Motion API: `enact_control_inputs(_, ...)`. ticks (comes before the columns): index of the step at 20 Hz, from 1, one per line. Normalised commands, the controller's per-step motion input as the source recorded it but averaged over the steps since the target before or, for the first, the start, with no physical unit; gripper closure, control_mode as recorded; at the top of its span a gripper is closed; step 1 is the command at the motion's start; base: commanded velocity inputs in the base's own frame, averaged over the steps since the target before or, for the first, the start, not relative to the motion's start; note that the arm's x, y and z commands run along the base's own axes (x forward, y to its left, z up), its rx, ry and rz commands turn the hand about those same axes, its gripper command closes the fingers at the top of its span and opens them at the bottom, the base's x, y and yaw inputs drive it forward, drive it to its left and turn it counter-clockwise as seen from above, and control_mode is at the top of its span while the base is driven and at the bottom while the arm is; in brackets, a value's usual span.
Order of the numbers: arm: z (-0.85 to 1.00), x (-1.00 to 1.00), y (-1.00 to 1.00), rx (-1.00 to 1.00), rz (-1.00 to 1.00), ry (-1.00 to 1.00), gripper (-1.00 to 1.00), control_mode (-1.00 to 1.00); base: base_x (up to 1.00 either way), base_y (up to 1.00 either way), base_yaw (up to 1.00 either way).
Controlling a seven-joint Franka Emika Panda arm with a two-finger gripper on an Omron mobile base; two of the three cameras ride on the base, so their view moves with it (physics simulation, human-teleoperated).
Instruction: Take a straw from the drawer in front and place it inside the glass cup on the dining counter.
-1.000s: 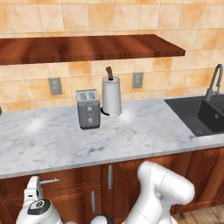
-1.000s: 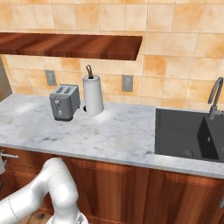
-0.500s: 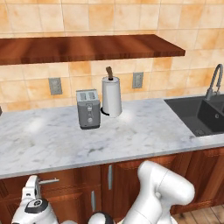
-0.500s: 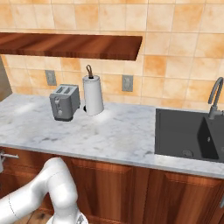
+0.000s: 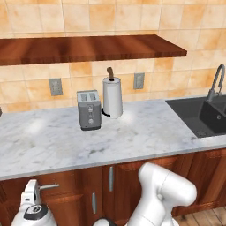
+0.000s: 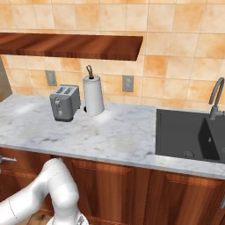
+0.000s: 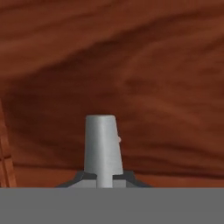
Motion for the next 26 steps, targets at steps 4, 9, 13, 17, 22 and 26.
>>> enact_control_inputs(4,0.0,-0.95,0.0,0.0,0.0,-0.12,1.0,-1.0,0.0,0.0,0.0)
enact_control_inputs(9,0.0,-0.88,0.0,0.0,0.0,-0.04,1.0,-1.0,0.0,0.0,0.0)
enact_control_inputs(13,0.0,-0.83,0.0,0.03,0.0,0.0,1.0,-1.0,0.0,0.0,0.0)
enact_control_inputs(17,0.0,-0.99,0.02,0.04,0.0,0.0,1.0,-1.0,0.0,0.0,0.0)
enact_control_inputs(22,0.0,-0.97,0.06,0.05,0.0,0.0,1.0,-1.0,0.0,0.0,0.0)
enact_control_inputs(26,0.0,-0.93,0.06,0.04,0.0,0.0,1.0,-1.0,0.0,0.0,0.0)
